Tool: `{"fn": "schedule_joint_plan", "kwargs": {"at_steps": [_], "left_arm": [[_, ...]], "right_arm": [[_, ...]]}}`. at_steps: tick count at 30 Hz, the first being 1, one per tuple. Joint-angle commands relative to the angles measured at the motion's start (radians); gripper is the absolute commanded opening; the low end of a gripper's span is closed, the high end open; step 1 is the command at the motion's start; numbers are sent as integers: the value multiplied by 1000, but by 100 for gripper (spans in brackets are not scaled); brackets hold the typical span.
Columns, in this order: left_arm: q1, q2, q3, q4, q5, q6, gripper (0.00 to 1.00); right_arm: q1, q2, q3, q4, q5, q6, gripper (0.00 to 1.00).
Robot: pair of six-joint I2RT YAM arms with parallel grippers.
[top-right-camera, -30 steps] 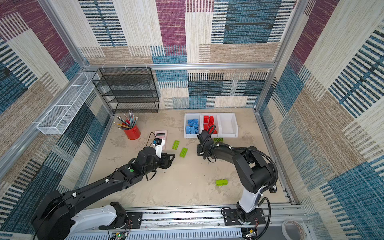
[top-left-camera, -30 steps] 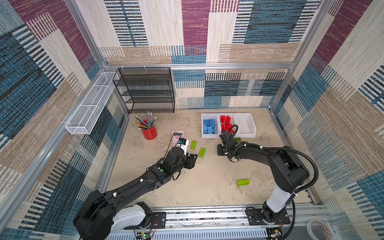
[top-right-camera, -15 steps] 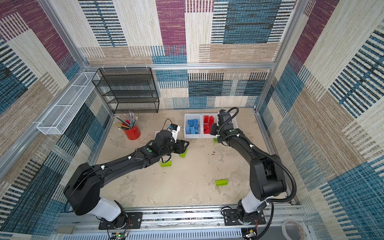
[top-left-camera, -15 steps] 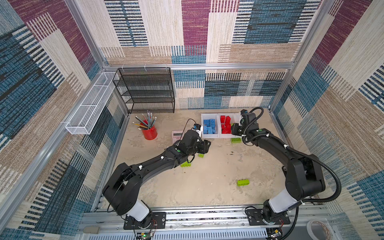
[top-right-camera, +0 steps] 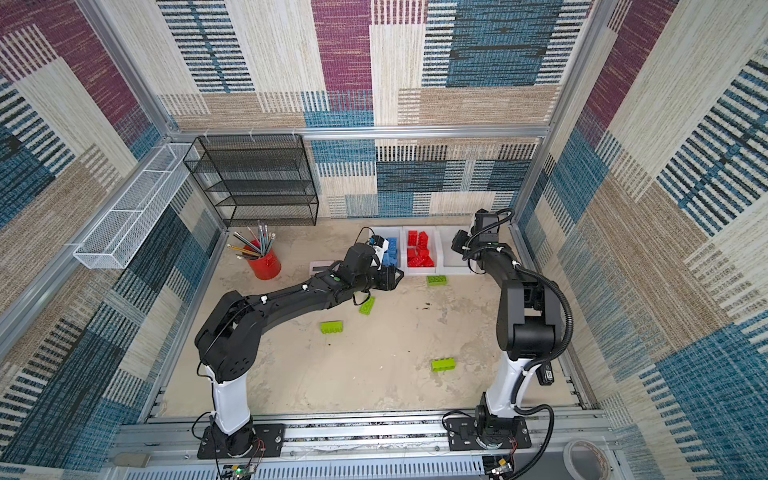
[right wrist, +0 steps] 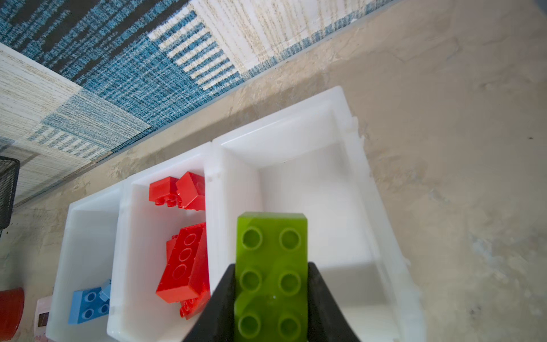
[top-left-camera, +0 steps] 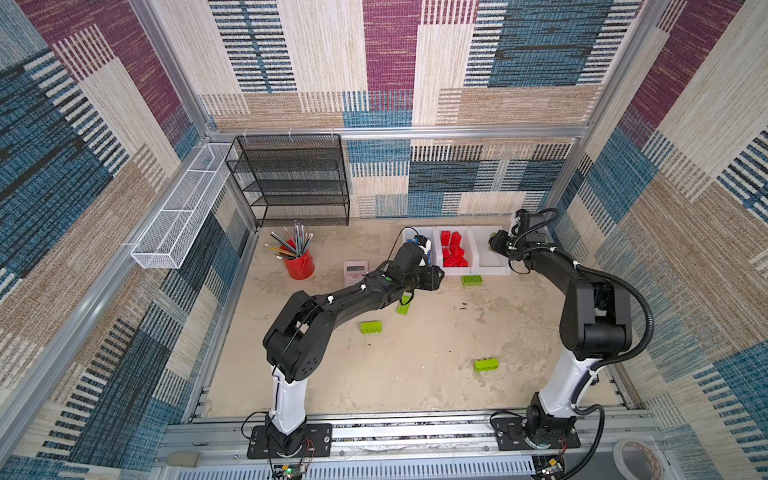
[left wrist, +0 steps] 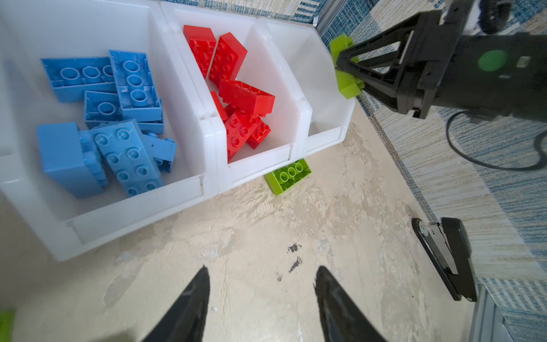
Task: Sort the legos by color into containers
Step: 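Release the green brick into the empty compartment with the right gripper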
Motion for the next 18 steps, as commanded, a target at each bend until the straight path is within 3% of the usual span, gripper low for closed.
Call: {"fn": "schedule_joint_plan", "kwargs": {"at_steps": [1, 4, 11, 18], "left_arm": [[0, 29, 40, -9, 18, -1, 58], [0, 39, 55, -14, 23, -1, 59], [-8, 11, 47, -29, 19, 4, 58], [-29, -77, -37, -20, -6, 3, 58]], "right_arm": [[-11, 47, 35, 43, -45, 2, 36], [-19, 77, 52, 47, -51, -3, 43], [-21, 57, 50, 30, -49, -20, 74], [-5, -65, -42, 19, -49, -37, 85]]}}
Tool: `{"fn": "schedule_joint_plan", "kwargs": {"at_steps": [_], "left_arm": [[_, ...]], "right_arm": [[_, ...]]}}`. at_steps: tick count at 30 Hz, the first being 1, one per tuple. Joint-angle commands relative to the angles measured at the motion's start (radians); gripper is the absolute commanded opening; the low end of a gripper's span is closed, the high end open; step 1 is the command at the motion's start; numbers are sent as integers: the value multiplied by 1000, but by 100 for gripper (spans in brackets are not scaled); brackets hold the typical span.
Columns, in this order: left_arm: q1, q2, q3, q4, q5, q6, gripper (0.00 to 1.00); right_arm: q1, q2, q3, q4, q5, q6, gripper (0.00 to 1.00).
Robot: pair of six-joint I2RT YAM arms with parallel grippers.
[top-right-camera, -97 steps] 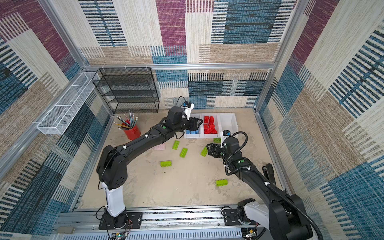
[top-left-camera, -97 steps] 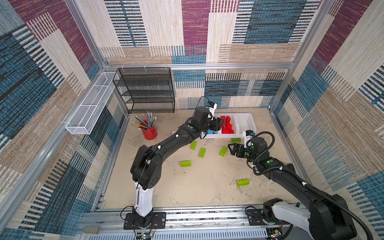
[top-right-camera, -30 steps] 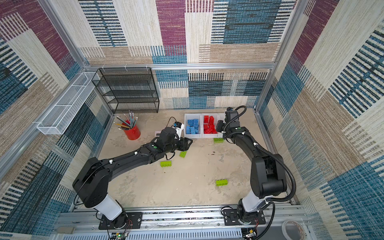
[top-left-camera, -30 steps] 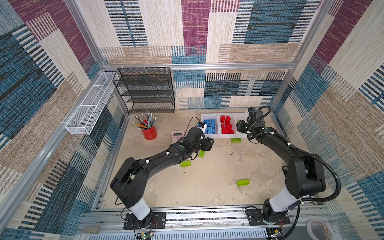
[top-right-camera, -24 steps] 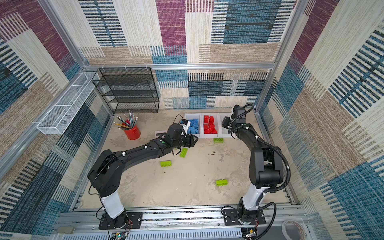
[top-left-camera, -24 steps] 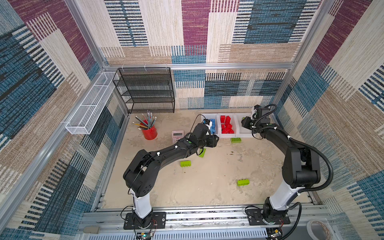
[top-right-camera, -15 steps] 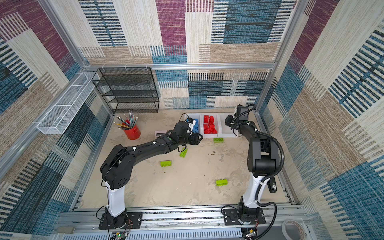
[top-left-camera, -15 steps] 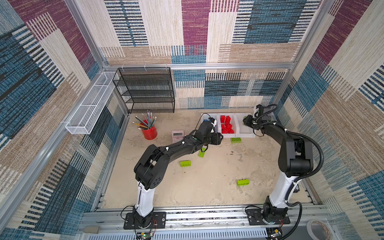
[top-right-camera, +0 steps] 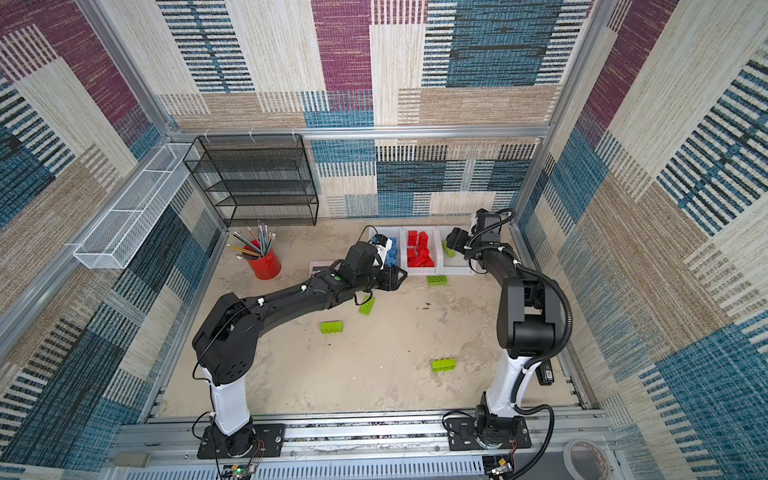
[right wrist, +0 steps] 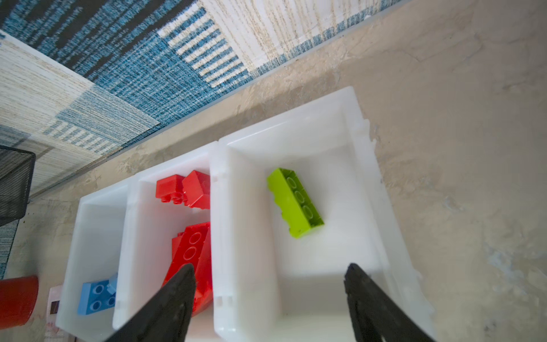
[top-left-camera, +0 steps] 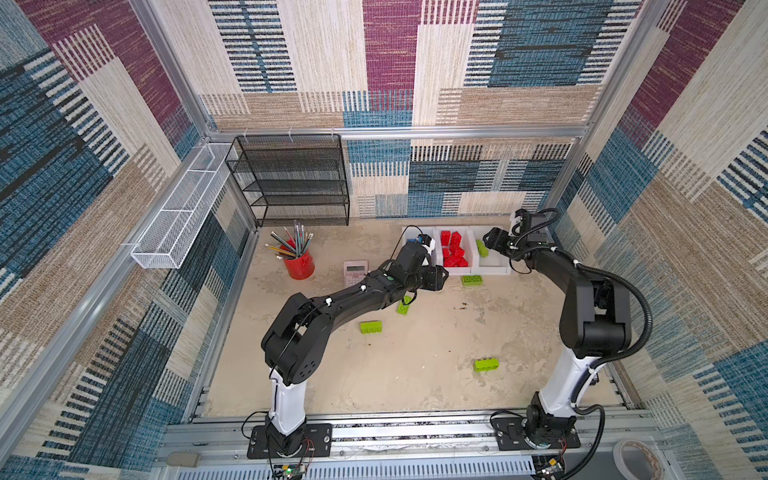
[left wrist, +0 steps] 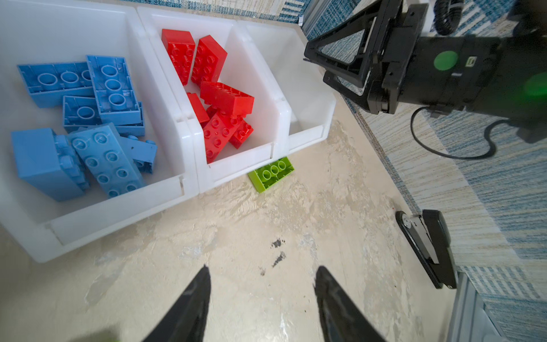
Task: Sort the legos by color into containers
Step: 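Release the green brick into the empty compartment with the right gripper, then lower the right gripper onto the green brick in front of the bin and grasp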
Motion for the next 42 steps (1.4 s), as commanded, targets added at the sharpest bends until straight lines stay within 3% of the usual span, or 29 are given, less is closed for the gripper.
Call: {"fn": "schedule_joint_plan", "kwargs": {"at_steps": [1, 7, 11, 21, 29, 42], "left_arm": [[-9, -47, -46, 10, -11, 1, 58], [-26, -172, -181, 32, -41, -8, 58], [-35, -253, -280, 39, -67, -9, 58], [-37, -376, -470, 44, -84, -31, 58], [-37, -358, -527, 67, -87, -39, 58], [-36, -252, -453, 43, -55, -17, 58]], "right_arm": [[17, -63, -35, 5, 1, -26, 89], [58, -257, -244, 106, -39, -82, 99], [82, -379, -398, 176, -26, -78, 100], [155, -424, -632, 291, 96, -78, 100], [156, -295, -606, 317, 158, -126, 100], [223, -96, -442, 209, 275, -275, 100]]}}
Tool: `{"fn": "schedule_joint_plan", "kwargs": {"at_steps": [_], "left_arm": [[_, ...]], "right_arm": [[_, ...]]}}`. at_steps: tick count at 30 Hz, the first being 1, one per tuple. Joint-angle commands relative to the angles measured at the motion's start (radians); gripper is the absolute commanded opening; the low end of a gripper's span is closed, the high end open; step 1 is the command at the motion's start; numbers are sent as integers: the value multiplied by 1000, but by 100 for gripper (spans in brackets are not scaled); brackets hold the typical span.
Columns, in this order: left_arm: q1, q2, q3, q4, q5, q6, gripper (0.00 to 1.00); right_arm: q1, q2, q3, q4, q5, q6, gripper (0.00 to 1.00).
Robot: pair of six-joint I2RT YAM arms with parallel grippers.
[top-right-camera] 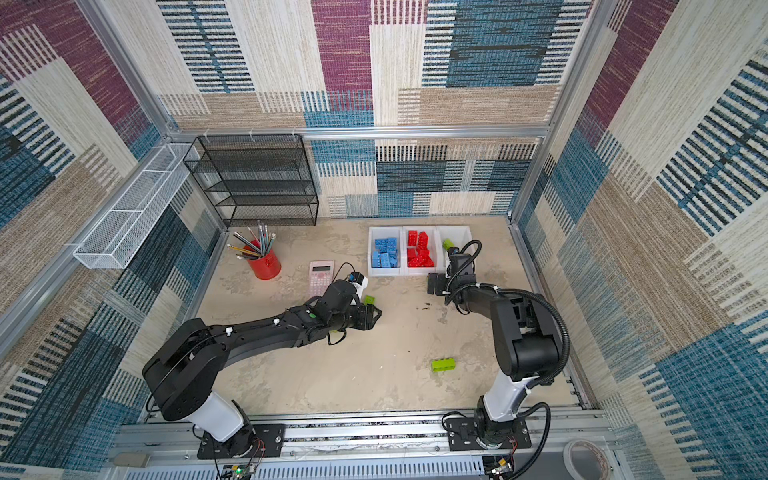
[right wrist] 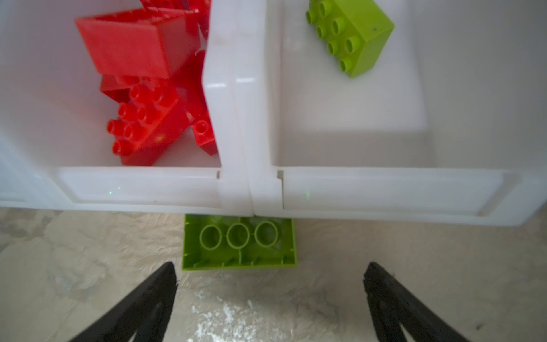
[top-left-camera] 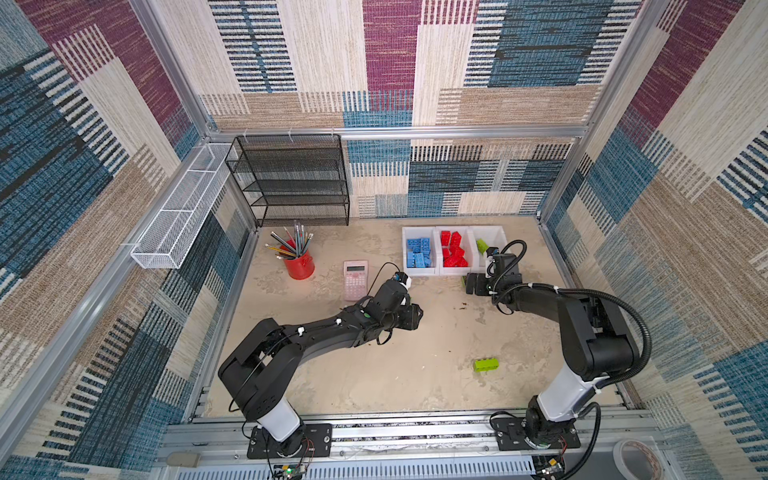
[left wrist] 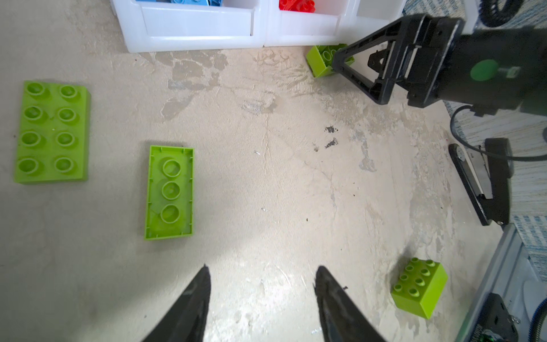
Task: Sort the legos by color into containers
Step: 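Lower the right gripper onto the green brick in front of the bin and grasp, then lift the green brick with the right gripper and drop it into the farthest compartment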
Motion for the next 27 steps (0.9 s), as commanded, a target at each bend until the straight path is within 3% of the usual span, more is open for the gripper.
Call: {"fn": "schedule_joint_plan", "kwargs": {"at_steps": [1, 15, 27], "left_arm": [[-3, 23, 23, 7, 24, 27, 58], [2, 73, 47, 13, 38, 26, 58], [2, 49, 48, -18, 36, 23, 58]], "right_arm": [[32, 41, 37, -28, 59, -52, 100], [48, 154, 151, -105, 101, -41, 97], [49, 152, 168, -122, 77, -25, 65]]}}
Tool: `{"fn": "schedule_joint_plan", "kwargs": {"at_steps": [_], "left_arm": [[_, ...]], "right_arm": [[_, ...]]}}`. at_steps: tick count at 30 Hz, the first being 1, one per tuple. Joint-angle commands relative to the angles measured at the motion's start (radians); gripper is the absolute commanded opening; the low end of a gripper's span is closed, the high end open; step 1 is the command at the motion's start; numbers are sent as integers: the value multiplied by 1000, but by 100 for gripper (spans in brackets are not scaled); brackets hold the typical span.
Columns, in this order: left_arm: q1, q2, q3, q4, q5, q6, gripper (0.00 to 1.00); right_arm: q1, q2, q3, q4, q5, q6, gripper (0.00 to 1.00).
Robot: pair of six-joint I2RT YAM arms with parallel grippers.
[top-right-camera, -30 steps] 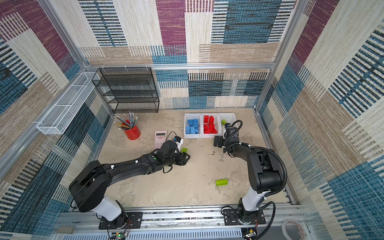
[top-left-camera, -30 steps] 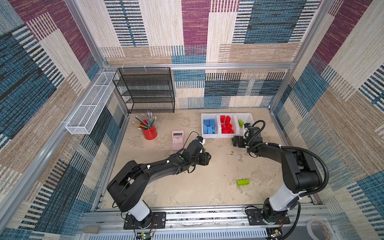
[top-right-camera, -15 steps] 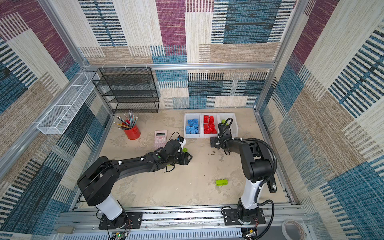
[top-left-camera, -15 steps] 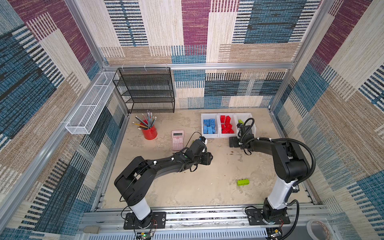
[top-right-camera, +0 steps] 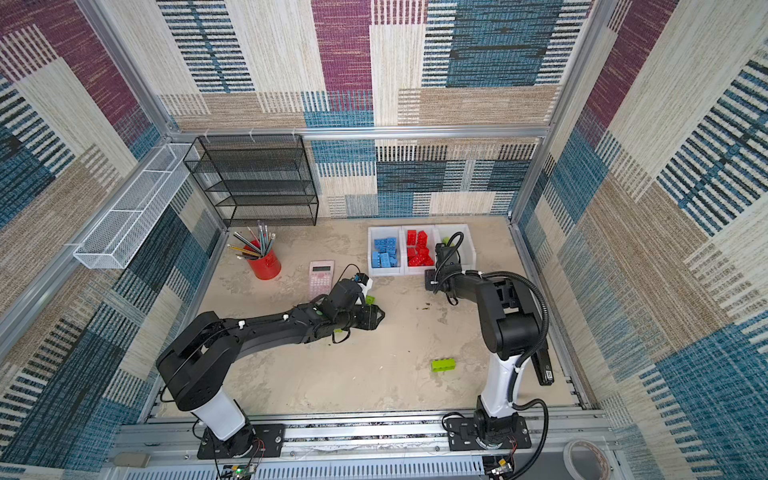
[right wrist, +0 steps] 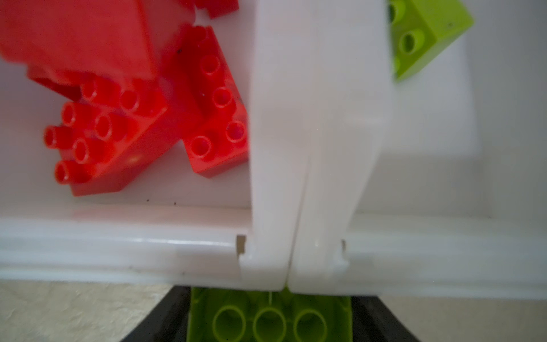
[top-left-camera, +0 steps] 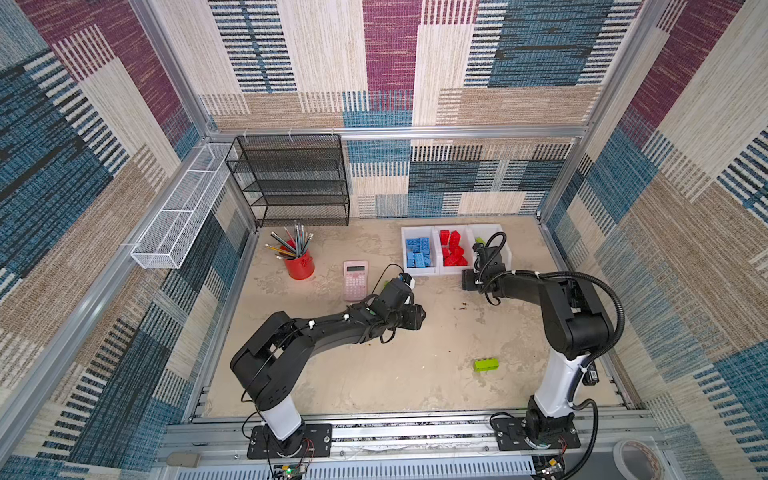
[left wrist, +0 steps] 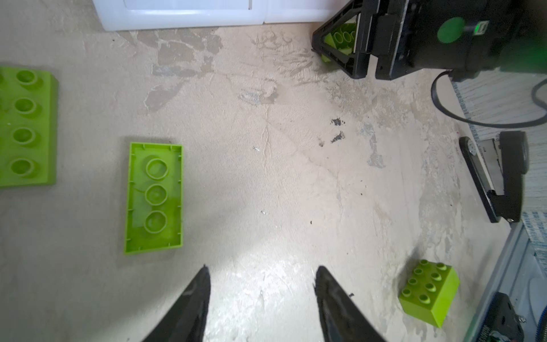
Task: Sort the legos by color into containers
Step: 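Lift the green brick with the right gripper and drop it into the farthest compartment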
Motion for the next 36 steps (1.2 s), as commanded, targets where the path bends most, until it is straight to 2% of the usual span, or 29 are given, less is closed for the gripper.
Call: {"fn": "schedule_joint_plan", "kwargs": {"at_steps": [1, 7, 21, 30, 36], "left_arm": [[0, -17, 10, -12, 12, 21, 58], [0, -55, -6, -25, 11, 9, 58], [-5, -162, -88, -29, -16, -6, 58], [-5, -91, 68, -57, -12, 34, 58], [-4, -7, 203, -77, -7, 66, 58]], "right_arm": [[1, -21, -14, -24, -26, 20, 65], [1, -85, -57, -18, -52, 42, 64], [3, -335, -177, 16, -146, 110, 60], [-2, -334, -48, -55, -101, 103, 62], [-53, -263, 52, -72, -144, 135, 62]]}}
